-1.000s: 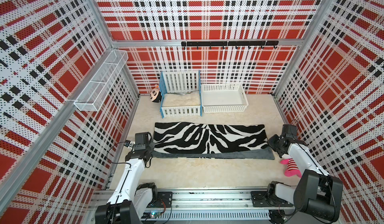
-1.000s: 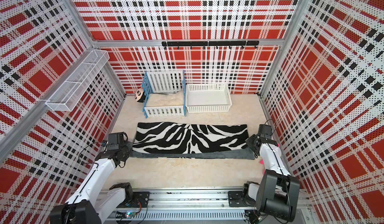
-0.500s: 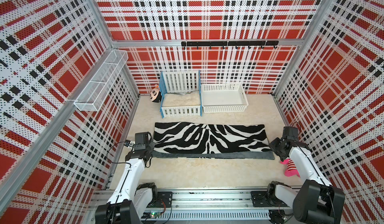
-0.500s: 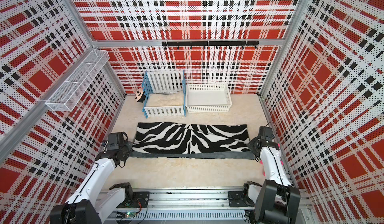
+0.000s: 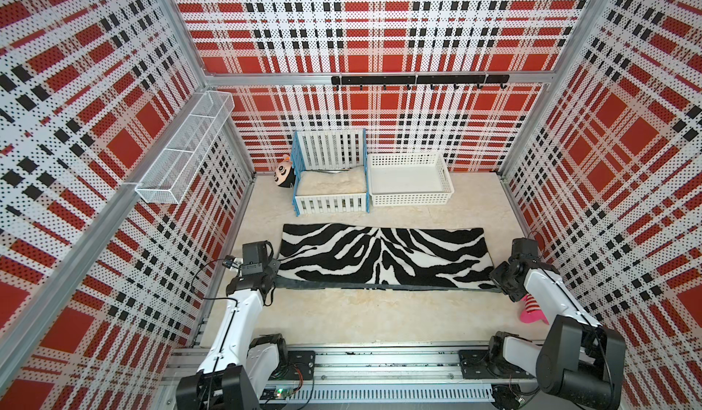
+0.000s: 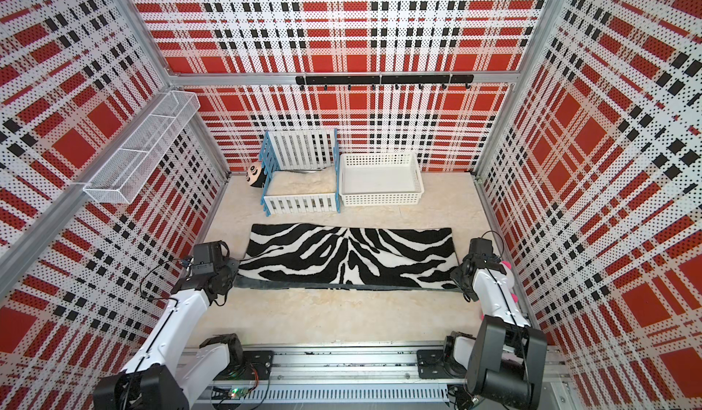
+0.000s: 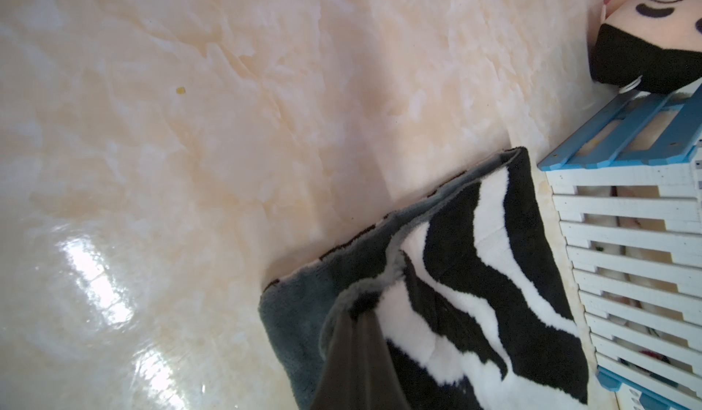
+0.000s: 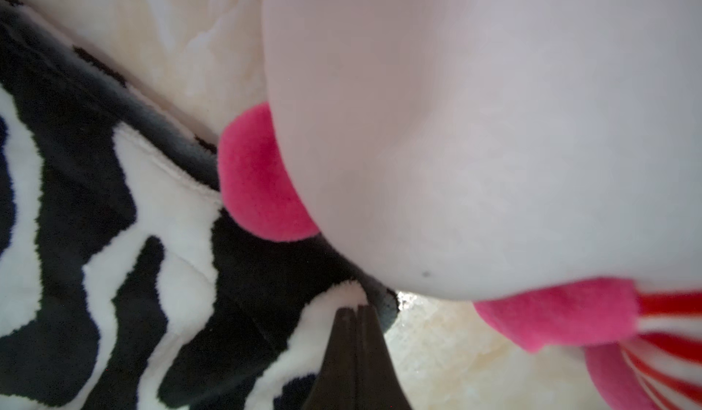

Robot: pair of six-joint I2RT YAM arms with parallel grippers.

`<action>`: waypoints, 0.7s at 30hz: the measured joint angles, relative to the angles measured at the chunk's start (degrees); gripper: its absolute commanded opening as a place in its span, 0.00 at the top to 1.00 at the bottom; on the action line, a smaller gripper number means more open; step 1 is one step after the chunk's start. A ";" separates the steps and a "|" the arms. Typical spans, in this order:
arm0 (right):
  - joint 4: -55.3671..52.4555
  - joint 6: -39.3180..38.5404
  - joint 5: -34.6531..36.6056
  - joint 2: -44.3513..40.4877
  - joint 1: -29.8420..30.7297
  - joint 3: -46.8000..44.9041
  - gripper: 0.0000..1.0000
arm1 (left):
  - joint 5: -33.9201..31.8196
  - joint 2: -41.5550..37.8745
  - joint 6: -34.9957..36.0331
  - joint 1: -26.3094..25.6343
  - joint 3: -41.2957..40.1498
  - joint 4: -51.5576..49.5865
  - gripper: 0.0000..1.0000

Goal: Roll up the pillowcase
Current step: Fold the pillowcase at the center of the board, then adjust the pillowcase at the center of the board.

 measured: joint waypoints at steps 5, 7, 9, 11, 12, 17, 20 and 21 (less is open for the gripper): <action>1.16 -0.48 -0.07 1.42 0.00 -0.46 0.83 | -0.15 1.57 0.74 0.00 0.00 0.48 0.86; 1.16 -1.29 -0.44 1.42 -0.07 -0.39 0.68 | -0.26 2.45 1.20 -0.02 0.00 0.85 0.66; 0.72 -2.05 -1.03 1.31 -0.24 0.09 0.59 | -0.46 2.67 1.57 -0.04 0.00 1.07 0.56; 0.57 -2.82 -1.51 0.20 -0.24 0.76 0.51 | -0.81 2.60 1.84 -0.15 0.02 1.18 0.50; 0.39 -3.26 -1.73 -1.01 -0.17 1.20 0.38 | -1.01 2.56 1.84 -0.26 0.13 1.09 0.49; 0.31 -5.66 -1.36 -6.69 3.30 5.40 0.39 | -3.19 2.64 3.17 -1.29 4.33 -0.44 0.55; 1.51 -6.93 -1.09 -6.73 9.51 8.13 0.51 | -4.42 4.52 5.07 -3.72 9.31 0.48 0.66; 2.10 -6.93 -1.11 -6.32 11.78 8.61 0.55 | -4.55 5.64 5.79 -4.81 10.67 1.36 0.70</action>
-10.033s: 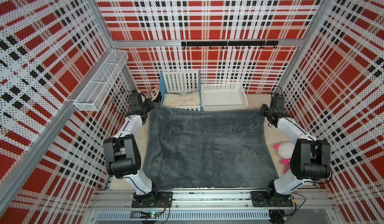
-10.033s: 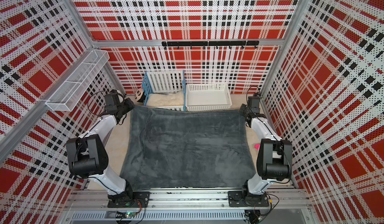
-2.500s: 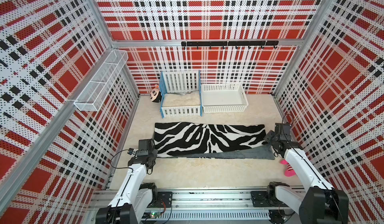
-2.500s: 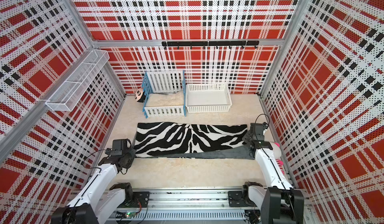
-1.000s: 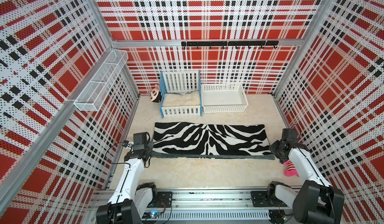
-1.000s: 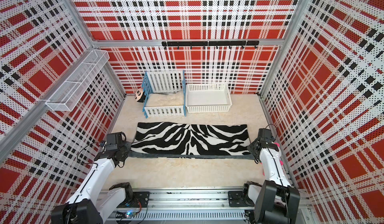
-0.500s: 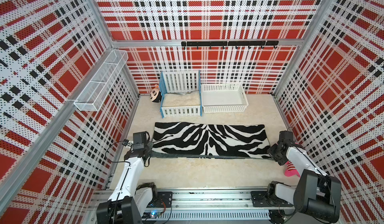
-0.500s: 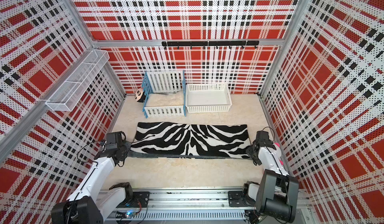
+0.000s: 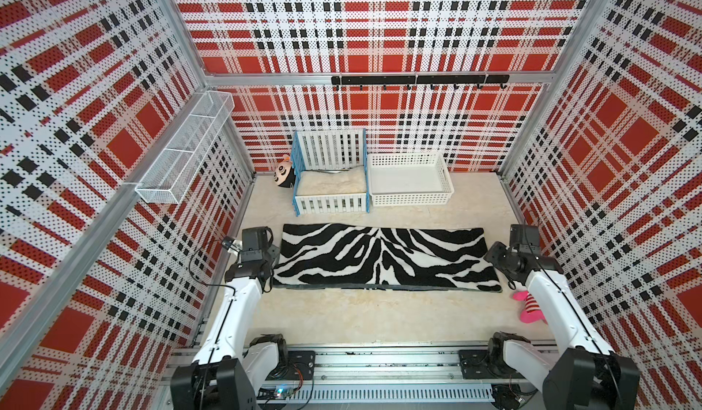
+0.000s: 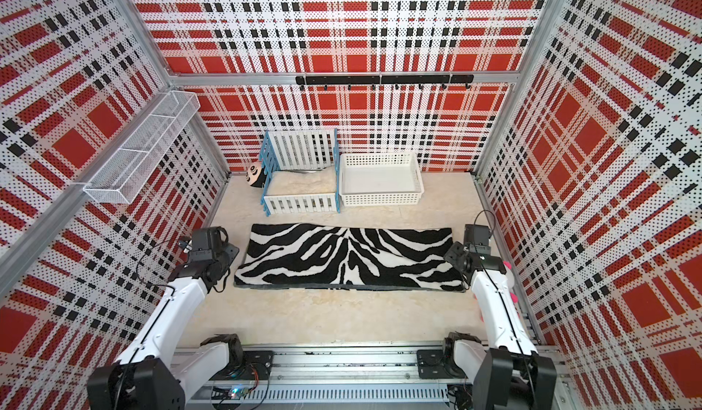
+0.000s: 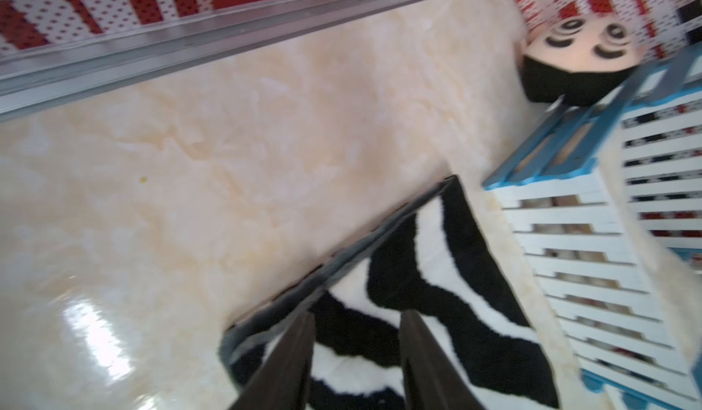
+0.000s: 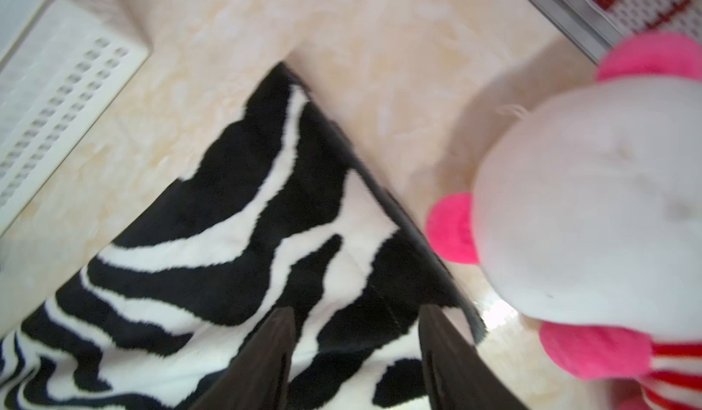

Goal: Roll up the pillowcase
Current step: Adjust the pillowcase at the center of the board.

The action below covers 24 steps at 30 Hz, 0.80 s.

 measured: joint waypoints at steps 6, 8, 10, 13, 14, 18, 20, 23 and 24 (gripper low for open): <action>5.14 1.75 0.07 6.82 14.62 0.57 0.71 | 1.62 12.85 4.81 -10.97 7.65 8.63 0.90; 6.67 3.10 0.02 9.51 18.14 0.50 0.73 | 2.38 18.23 6.12 -13.92 9.84 11.15 0.95; 8.24 4.52 0.02 11.91 21.29 0.17 0.73 | 2.71 23.85 7.45 -16.72 12.09 13.18 0.99; 10.93 6.62 -0.04 14.19 24.59 -1.18 0.74 | 3.54 29.31 7.96 -18.93 12.41 15.52 1.00; 11.69 7.54 0.02 14.95 25.44 -1.73 0.74 | 3.87 30.58 7.98 -19.23 11.82 16.11 1.00; 13.25 9.38 0.22 17.59 26.58 -3.10 0.74 | 4.52 33.83 7.98 -18.45 7.37 18.08 1.00; 13.99 9.64 0.87 18.53 26.56 -2.99 0.73 | 4.59 34.62 7.65 -17.75 4.70 18.45 1.00; 14.16 9.31 1.42 20.33 26.58 -1.60 0.73 | 5.27 33.81 7.34 -16.70 2.82 21.09 1.00; 14.29 9.01 1.49 21.27 26.60 -0.79 0.73 | 5.55 33.46 7.23 -16.17 1.84 22.27 1.00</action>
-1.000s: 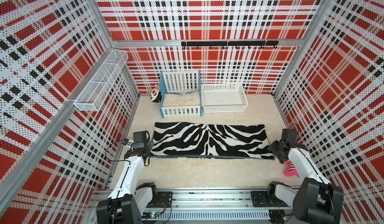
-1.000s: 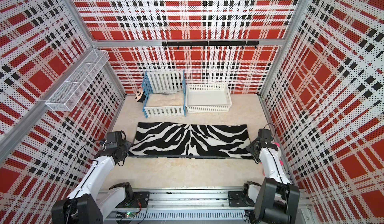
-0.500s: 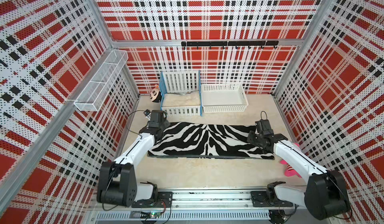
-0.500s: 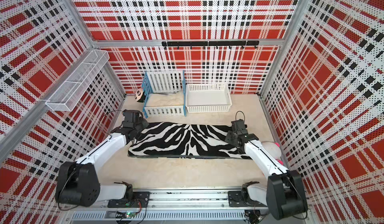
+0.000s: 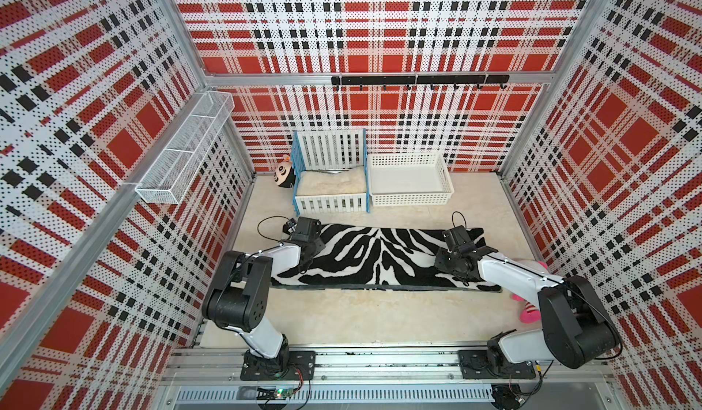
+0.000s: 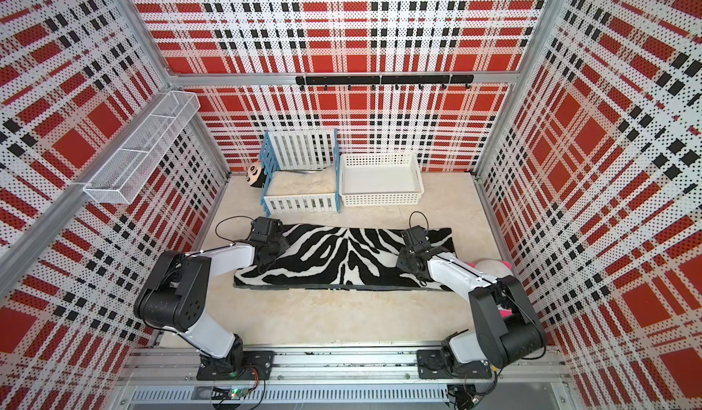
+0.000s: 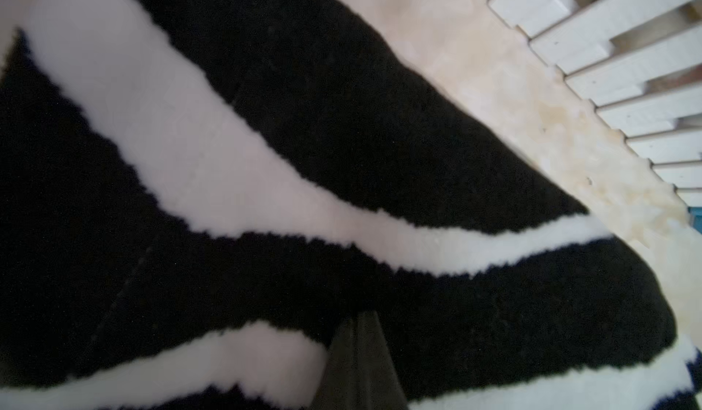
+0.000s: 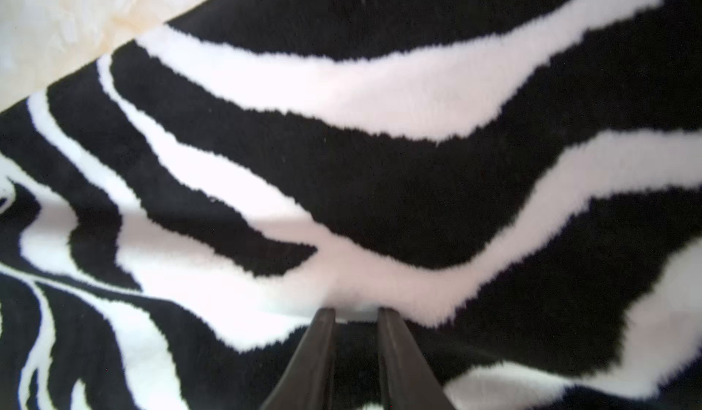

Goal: Roll up the pillowcase
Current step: Adjust the pillowcase at the center of the board, then move the bin to the corner of the board.

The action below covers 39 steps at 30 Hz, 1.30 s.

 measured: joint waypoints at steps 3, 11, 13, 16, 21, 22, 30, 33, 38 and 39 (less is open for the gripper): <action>0.63 -2.05 0.24 2.12 0.61 2.47 0.71 | 0.02 -1.88 -0.02 1.36 -2.64 1.81 1.00; 3.91 -13.05 -0.22 16.06 4.15 28.89 0.62 | 0.68 -4.31 -0.17 2.12 -4.13 1.31 0.98; 5.03 -14.93 -0.57 21.59 4.61 37.31 0.63 | 1.05 -5.40 -0.28 2.12 -3.67 -0.11 0.97; 5.55 -16.96 -1.07 29.11 5.35 47.67 0.63 | 1.44 -7.65 -0.48 2.12 -2.62 -2.03 0.95; 4.42 -18.53 2.67 39.74 5.90 61.72 0.67 | 2.60 -12.39 -1.31 1.77 -0.79 -2.82 0.94; 4.17 -18.80 3.72 41.46 5.77 64.26 0.69 | 2.73 -13.49 -1.46 1.60 -0.66 -2.86 0.94; -1.11 -18.88 7.52 54.10 -1.95 86.18 0.78 | 3.50 -19.23 -3.13 0.44 -0.66 -3.43 0.94; -3.10 -18.93 7.72 57.35 -5.51 90.05 0.77 | 3.67 -20.35 -3.76 0.28 -1.05 -3.58 0.93; -6.69 -19.37 7.78 59.80 -10.38 89.00 0.77 | 3.61 -21.68 -4.42 0.33 -1.66 -4.37 0.91; -7.23 -19.52 7.87 60.02 -10.97 88.37 0.77 | 3.61 -21.68 -4.57 0.33 -1.66 -4.39 0.91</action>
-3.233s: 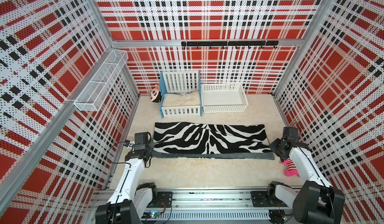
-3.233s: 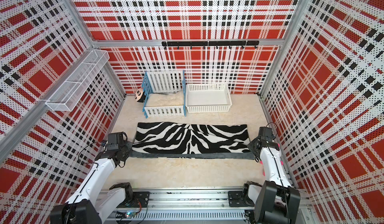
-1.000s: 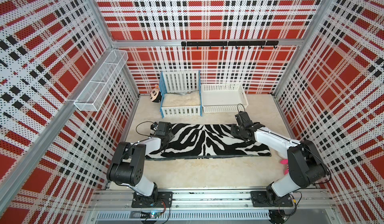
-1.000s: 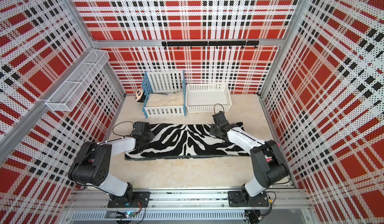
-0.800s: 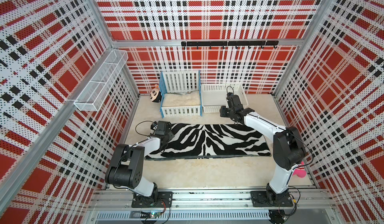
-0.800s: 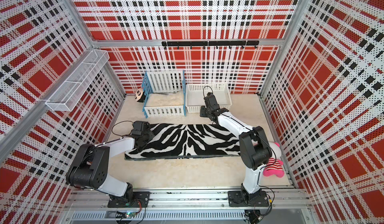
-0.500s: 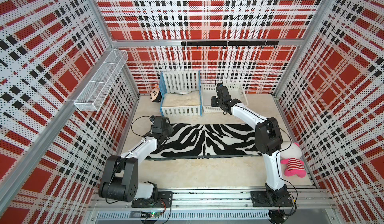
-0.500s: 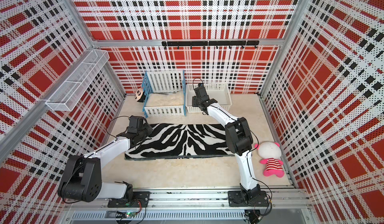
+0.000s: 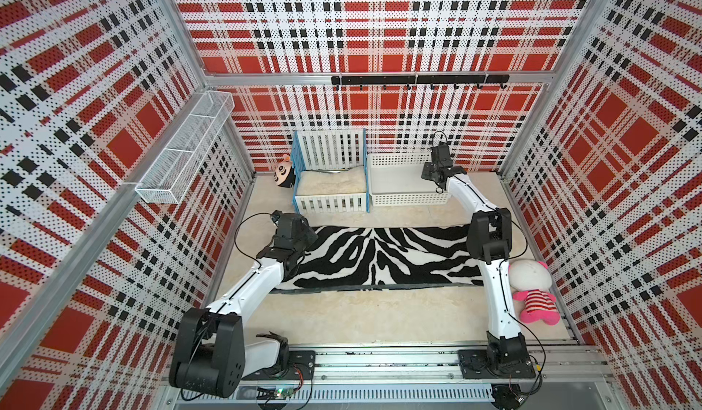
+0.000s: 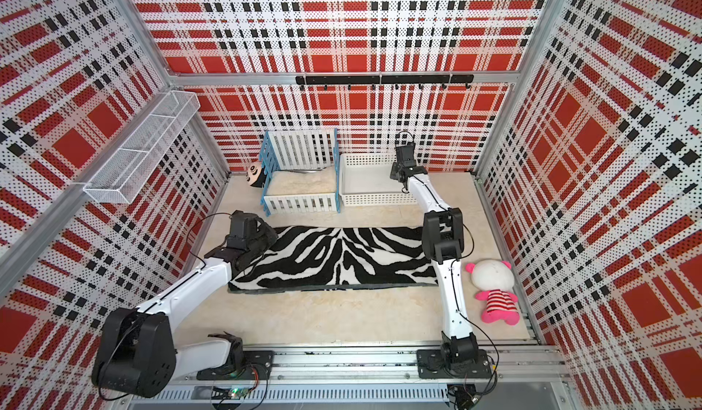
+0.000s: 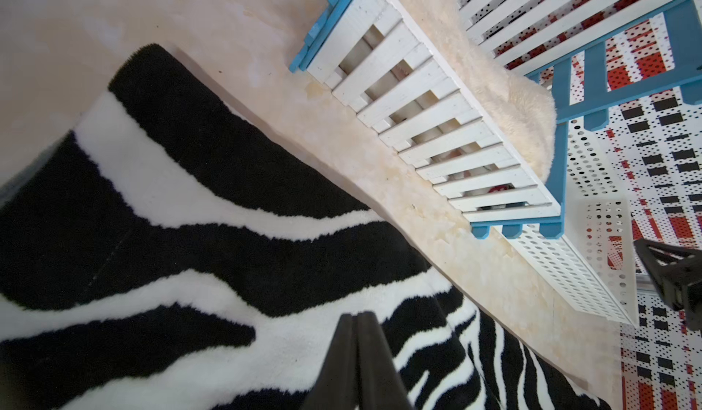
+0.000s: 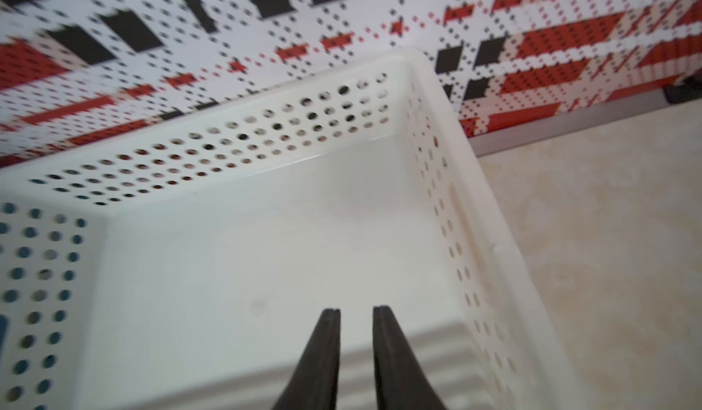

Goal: Roll up the pillowcase
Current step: Move the bin to the corner of the board.

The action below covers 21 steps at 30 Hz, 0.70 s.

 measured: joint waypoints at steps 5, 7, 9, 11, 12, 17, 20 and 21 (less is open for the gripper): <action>-1.60 -0.44 1.57 0.07 -3.02 -4.46 0.77 | 0.00 0.00 -0.39 0.02 0.00 -0.31 0.91; -1.70 -0.48 2.12 0.07 -4.37 -5.68 0.77 | 0.00 0.00 -0.46 0.04 0.00 -0.37 0.91; -2.40 -0.44 2.75 0.07 -6.62 -6.27 0.76 | 0.00 0.00 -0.46 0.04 0.00 -0.42 0.91; -3.02 -0.52 3.82 0.07 -9.46 -6.21 0.75 | -0.02 0.00 -0.46 0.04 0.00 -0.44 0.91; -3.39 -0.76 4.31 0.07 -10.78 -5.97 0.75 | -0.02 0.00 -0.46 0.07 0.00 -0.48 0.91; -4.68 -4.44 7.74 -0.04 -17.51 -3.21 0.70 | -0.07 0.00 -0.46 0.07 0.00 -0.87 0.91; -4.63 -5.84 7.78 -1.75 -19.02 -2.95 0.68 | -0.15 0.00 -0.44 0.09 0.00 -0.92 0.91; -4.61 -5.86 7.37 -2.54 -18.91 -2.99 0.67 | -0.17 0.00 -0.42 0.17 0.00 -0.90 0.91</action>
